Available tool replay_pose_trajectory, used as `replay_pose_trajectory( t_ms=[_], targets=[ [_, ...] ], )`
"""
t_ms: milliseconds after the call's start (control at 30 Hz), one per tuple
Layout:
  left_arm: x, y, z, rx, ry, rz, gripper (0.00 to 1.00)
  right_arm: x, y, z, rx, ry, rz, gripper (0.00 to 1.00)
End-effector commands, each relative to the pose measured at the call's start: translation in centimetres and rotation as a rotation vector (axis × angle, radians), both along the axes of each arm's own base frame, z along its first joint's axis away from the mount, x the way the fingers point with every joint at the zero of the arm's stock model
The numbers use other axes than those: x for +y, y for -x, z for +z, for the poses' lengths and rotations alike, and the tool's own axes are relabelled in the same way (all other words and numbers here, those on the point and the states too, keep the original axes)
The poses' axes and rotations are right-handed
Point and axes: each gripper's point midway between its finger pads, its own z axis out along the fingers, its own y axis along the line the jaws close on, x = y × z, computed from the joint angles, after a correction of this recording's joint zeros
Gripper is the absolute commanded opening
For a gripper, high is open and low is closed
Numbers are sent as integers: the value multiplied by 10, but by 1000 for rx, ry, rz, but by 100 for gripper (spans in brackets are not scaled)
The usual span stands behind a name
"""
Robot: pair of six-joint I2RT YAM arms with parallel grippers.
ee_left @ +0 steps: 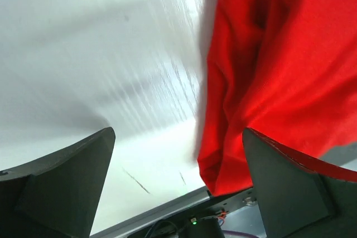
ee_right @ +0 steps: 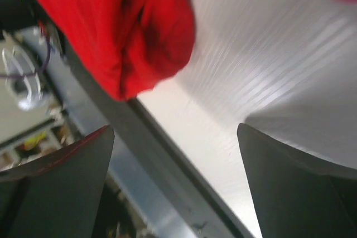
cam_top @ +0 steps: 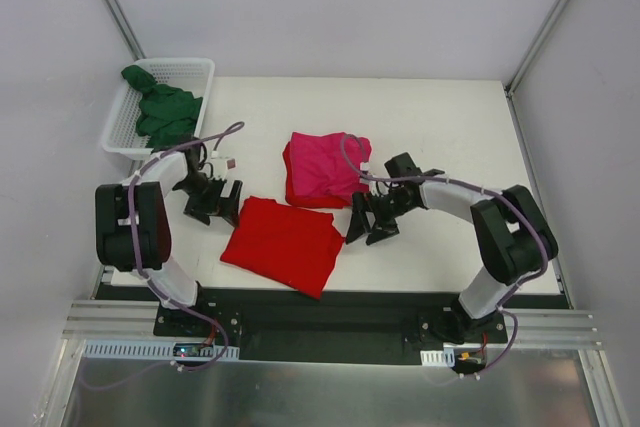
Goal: Fold and stack the t-shirts
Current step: Put the neatly folded tshirt into the corner of the board with the right arm
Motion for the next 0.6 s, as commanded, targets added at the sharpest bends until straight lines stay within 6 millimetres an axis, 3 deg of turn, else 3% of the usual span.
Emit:
replay_pose_trajectory(
  t_ms=[0, 167, 233, 267, 300, 333, 367, 467, 567],
  targets=[
    [-19, 8, 38, -91, 199, -22, 99, 1, -41, 12, -204, 20, -158, 96],
    [-51, 18, 72, -100, 458, -94, 99, -3, -21, 19, -164, -4, -185, 96],
    [-59, 17, 80, -91, 551, -132, 99, 4, -18, 24, -117, -57, -222, 96],
    [-66, 26, 92, -41, 626, -122, 99, 6, -6, 22, -57, -90, -216, 96],
    [-67, 25, 98, -34, 659, -132, 99, 12, -10, 26, -67, -135, -224, 96],
    [-64, 24, 94, -24, 698, -149, 99, 15, -6, 26, -32, -153, -244, 96],
    [-69, 33, 110, 46, 789, -105, 99, 15, 1, 26, -11, -178, -235, 96],
    [-53, 27, 116, 39, 907, -46, 99, 22, 4, 34, -29, -235, -203, 96],
    [-37, 35, 121, -14, 894, -2, 99, 24, 9, 42, -44, -295, -180, 96]
  ],
)
